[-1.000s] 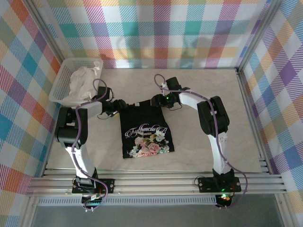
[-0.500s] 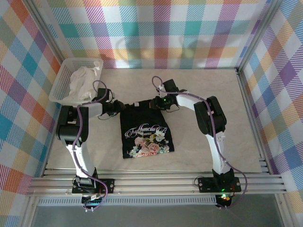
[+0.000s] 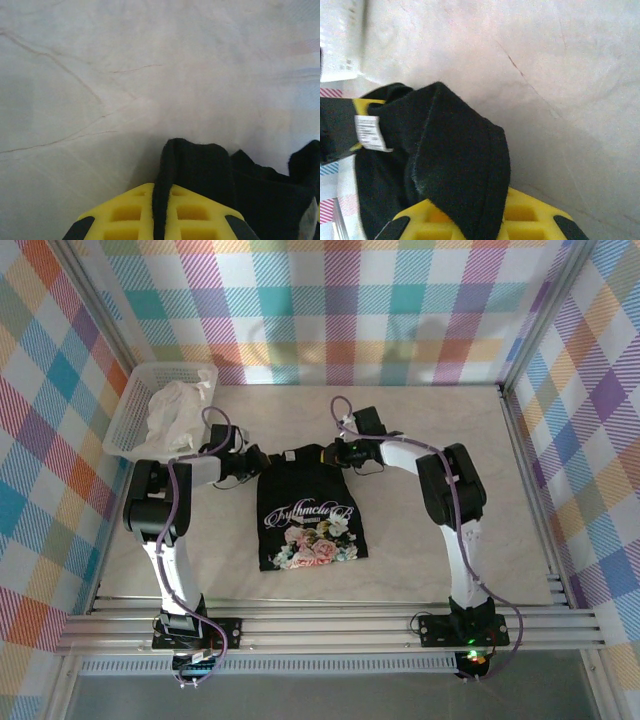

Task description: Fold the inside-out t-shirt

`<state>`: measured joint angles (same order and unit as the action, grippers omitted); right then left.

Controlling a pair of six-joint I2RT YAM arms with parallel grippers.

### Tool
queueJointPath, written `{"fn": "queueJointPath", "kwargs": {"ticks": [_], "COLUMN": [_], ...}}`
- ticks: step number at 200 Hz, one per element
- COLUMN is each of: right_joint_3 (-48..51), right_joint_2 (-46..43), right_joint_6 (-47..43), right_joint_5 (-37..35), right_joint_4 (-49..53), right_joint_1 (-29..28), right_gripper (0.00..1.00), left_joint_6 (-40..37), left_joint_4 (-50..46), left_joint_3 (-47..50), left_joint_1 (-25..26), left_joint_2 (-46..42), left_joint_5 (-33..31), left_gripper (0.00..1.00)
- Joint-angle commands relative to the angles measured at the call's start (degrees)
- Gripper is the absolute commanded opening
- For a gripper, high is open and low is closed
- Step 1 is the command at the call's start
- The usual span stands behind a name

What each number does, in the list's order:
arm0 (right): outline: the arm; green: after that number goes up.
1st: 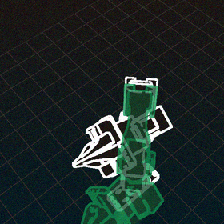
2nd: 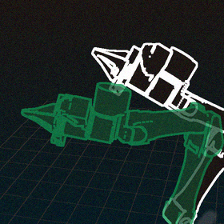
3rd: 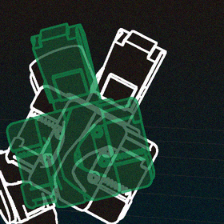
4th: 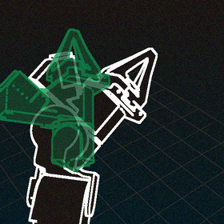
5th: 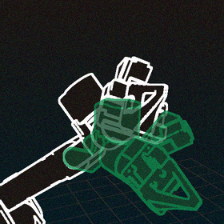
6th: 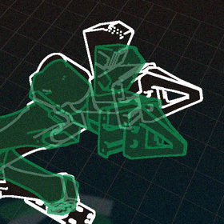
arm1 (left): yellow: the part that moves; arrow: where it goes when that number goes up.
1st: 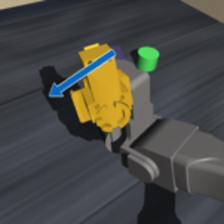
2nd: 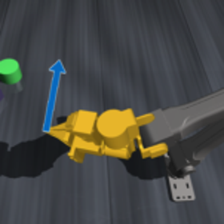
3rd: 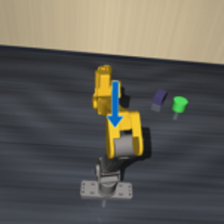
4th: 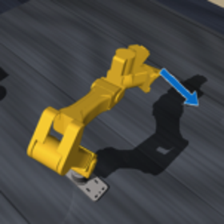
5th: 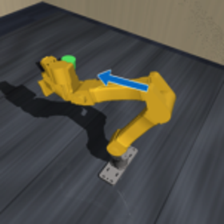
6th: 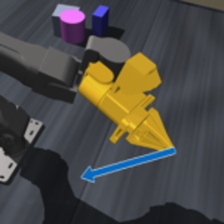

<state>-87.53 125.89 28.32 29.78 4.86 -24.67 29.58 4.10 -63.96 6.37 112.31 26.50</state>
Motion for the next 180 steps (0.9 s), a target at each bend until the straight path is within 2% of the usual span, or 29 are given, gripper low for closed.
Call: {"fn": "queueJointPath", "kwargs": {"ticks": [1, 27, 44, 83, 110, 154, 180], "right_joint_3": [2.34, 5.89, 4.84, -3.35, -7.58, -5.47, -6.02], "right_joint_2": [-8.08, -12.37, -13.25, -15.64, -14.66, -9.36, -6.52], "right_joint_6": [0.17, -0.90, -2.22, -6.45, -8.41, -7.93, -8.24], "right_joint_5": [1.32, -0.36, -0.20, -1.99, -3.17, -4.49, -6.80], "right_joint_4": [-7.29, -11.23, -11.50, -6.76, -1.53, -1.28, -1.48], "right_joint_1": [1.50, 2.08, 2.25, 4.25, 5.06, 5.79, 7.06], "right_gripper": [0.00, 0.00, 0.00, 0.00, 0.00, 0.00, 0.00], "left_joint_6": [0.90, 2.30, 3.50, 1.87, 0.09, 0.17, -0.71], "left_joint_4": [4.34, 7.31, 9.14, 3.72, -3.87, -4.62, -5.05], "left_joint_3": [1.02, 1.67, 0.37, -11.27, -18.60, -20.80, -25.75], "left_joint_1": [0.53, 0.55, 0.51, 0.57, 0.87, 1.89, 2.35], "left_joint_2": [-6.89, -10.12, -10.23, -10.51, -6.83, -0.23, 4.96], "left_joint_5": [0.17, -0.68, -0.19, 0.23, 0.06, -0.69, -1.72], "left_gripper": [0.00, 0.00, 0.00, 0.00, 0.00, 0.00, 0.00]}}
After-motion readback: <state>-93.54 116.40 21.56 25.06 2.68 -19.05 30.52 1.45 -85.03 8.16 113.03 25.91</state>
